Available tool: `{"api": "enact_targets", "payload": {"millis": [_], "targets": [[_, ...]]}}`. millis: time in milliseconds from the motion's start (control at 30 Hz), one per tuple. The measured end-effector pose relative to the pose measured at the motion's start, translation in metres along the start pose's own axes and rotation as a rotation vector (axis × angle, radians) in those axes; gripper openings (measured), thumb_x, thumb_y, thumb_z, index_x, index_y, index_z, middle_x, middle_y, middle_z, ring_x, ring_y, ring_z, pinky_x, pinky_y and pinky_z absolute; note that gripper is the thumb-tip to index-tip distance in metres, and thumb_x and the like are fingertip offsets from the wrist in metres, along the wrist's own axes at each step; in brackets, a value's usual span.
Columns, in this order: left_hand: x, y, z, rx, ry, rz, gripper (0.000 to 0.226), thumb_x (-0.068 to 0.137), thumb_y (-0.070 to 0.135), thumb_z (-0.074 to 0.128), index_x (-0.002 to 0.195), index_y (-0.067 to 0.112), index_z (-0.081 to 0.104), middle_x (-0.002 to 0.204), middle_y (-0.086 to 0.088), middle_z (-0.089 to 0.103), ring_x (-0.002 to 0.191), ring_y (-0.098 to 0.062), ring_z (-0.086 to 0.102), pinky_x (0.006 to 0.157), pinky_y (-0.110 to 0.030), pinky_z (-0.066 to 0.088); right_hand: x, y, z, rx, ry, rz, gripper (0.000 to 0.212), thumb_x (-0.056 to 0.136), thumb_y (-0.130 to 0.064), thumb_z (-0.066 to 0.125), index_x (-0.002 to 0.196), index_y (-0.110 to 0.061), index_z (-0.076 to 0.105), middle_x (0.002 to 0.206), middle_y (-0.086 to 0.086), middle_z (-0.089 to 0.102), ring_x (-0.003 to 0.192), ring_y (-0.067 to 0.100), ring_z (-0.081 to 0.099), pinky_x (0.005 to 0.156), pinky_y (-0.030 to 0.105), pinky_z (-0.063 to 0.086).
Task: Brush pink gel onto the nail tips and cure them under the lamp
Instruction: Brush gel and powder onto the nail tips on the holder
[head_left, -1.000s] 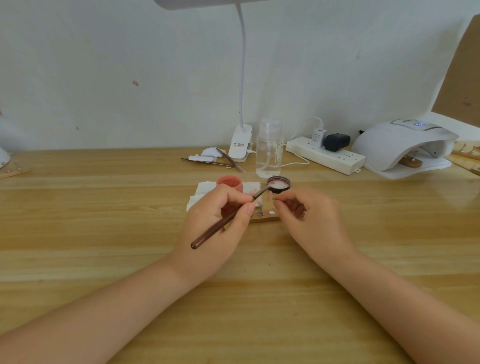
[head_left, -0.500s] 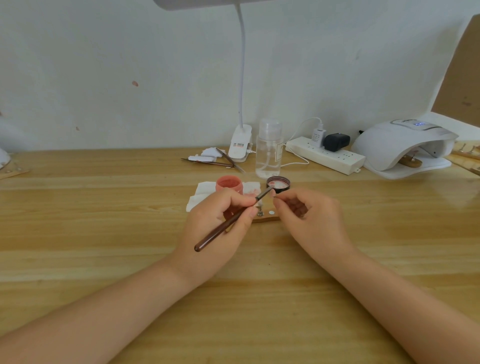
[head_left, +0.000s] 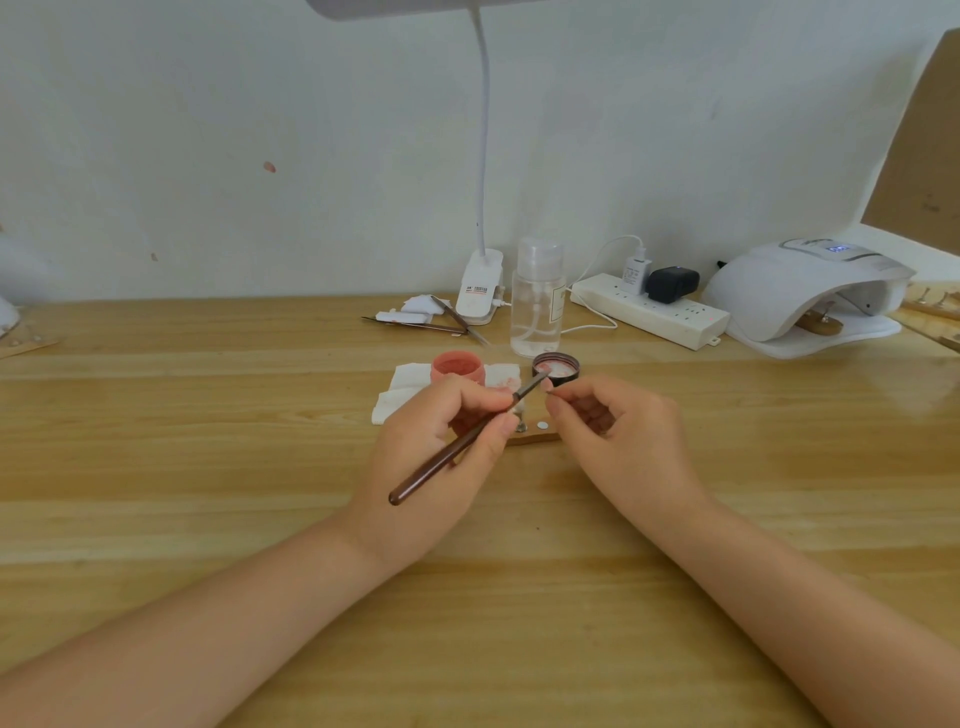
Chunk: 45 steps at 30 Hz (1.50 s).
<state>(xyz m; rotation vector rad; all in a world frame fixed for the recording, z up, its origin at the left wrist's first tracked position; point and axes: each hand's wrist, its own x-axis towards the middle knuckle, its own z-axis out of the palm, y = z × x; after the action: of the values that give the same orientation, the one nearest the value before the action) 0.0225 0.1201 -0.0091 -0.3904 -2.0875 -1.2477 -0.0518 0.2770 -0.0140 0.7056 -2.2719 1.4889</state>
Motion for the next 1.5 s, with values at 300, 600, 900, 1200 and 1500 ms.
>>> {"api": "enact_targets", "payload": {"millis": [300,600,900,1200,1500], "targets": [[0.000,0.000,-0.003,-0.026,0.033,0.049,0.007,0.087,0.025,0.054,0.085,0.031,0.054,0.084,0.020,0.064,0.083,0.007,0.059,0.072,-0.004,0.041,0.000,0.000,0.000,0.029,-0.016,0.022,0.006,0.086,-0.016,0.067,0.086,-0.019,0.072,0.071,-0.005,0.068,0.067,0.008,0.061,0.064,0.021,0.050],[-0.002,-0.003,-0.003,-0.008,0.013,0.056,0.009,0.085,0.025,0.051,0.081,0.017,0.054,0.075,0.004,0.059,0.070,-0.003,0.055,0.070,-0.006,0.039,-0.001,0.000,0.000,0.057,-0.020,0.010,0.008,0.086,-0.014,0.067,0.084,-0.021,0.071,0.071,-0.006,0.068,0.066,0.008,0.061,0.062,0.018,0.049],[-0.001,-0.004,0.000,0.007,-0.012,0.011,0.009,0.087,0.014,0.057,0.085,0.022,0.057,0.084,0.019,0.065,0.086,0.008,0.060,0.080,-0.005,0.040,-0.001,-0.001,0.001,0.086,-0.026,0.000,0.013,0.086,-0.014,0.067,0.082,-0.026,0.068,0.070,-0.006,0.068,0.064,0.007,0.060,0.060,0.012,0.046],[0.001,-0.006,-0.005,-0.025,0.088,-0.032,0.010,0.087,0.029,0.051,0.078,0.024,0.052,0.074,0.002,0.058,0.067,0.001,0.052,0.065,-0.008,0.039,0.001,-0.002,-0.002,0.089,0.012,-0.018,0.020,0.085,-0.018,0.068,0.075,-0.035,0.063,0.067,-0.013,0.065,0.066,0.001,0.059,0.060,0.008,0.045],[0.004,-0.013,-0.005,-0.085,0.104,-0.069,0.008,0.085,0.038,0.049,0.079,0.037,0.054,0.081,0.019,0.063,0.087,0.002,0.058,0.075,-0.012,0.041,0.008,-0.006,-0.004,-0.045,0.064,-0.171,0.016,0.088,-0.021,0.064,0.080,-0.034,0.062,0.066,-0.019,0.063,0.067,0.004,0.059,0.057,0.013,0.045]]}}
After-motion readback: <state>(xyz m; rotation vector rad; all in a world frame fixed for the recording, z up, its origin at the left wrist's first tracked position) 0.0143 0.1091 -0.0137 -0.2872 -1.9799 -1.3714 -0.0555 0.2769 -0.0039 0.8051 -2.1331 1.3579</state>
